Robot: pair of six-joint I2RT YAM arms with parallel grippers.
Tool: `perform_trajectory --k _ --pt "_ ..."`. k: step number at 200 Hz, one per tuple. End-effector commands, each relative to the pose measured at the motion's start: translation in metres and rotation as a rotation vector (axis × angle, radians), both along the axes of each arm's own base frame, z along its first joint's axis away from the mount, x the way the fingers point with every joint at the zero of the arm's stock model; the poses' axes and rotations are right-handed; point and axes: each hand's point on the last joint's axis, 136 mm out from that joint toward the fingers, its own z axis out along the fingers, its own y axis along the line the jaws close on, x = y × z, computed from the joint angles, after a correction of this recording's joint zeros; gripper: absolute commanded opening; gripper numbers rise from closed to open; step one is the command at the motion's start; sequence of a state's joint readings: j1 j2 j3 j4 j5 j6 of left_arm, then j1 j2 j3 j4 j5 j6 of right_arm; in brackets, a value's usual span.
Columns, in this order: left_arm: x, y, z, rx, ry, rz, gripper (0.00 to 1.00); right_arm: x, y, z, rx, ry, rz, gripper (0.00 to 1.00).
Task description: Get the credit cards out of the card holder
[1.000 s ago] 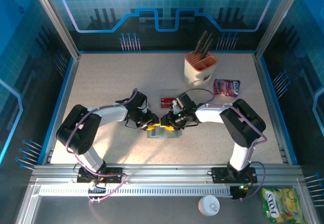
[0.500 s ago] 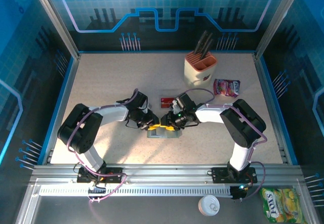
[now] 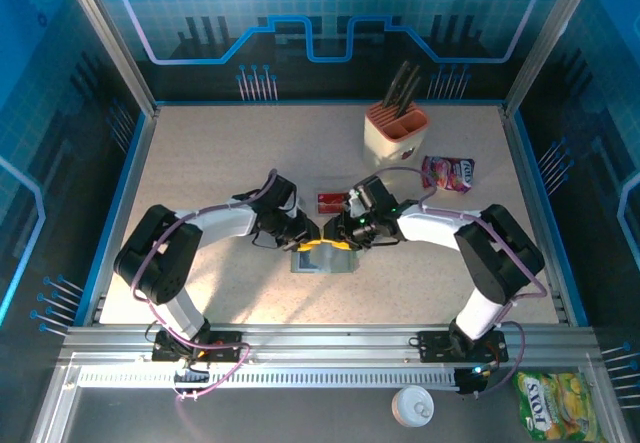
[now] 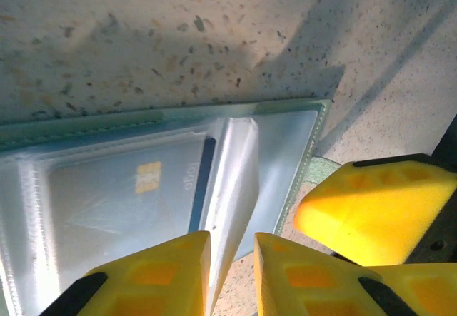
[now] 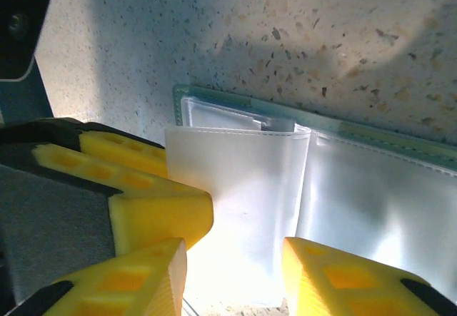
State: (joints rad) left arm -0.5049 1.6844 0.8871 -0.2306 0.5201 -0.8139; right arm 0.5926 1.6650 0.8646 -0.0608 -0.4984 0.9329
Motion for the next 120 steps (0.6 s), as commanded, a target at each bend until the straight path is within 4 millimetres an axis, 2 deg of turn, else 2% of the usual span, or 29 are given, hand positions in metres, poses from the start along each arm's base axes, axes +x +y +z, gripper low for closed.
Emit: perform_trajectory --k 1,120 --pt "-0.003 -0.009 0.005 -0.008 0.025 -0.011 0.23 0.002 -0.011 0.008 0.003 -0.026 -0.01 0.41" --pt "0.001 -0.044 -0.004 -0.018 0.046 -0.082 0.2 0.0 -0.042 0.01 -0.007 -0.036 -0.068 0.42"
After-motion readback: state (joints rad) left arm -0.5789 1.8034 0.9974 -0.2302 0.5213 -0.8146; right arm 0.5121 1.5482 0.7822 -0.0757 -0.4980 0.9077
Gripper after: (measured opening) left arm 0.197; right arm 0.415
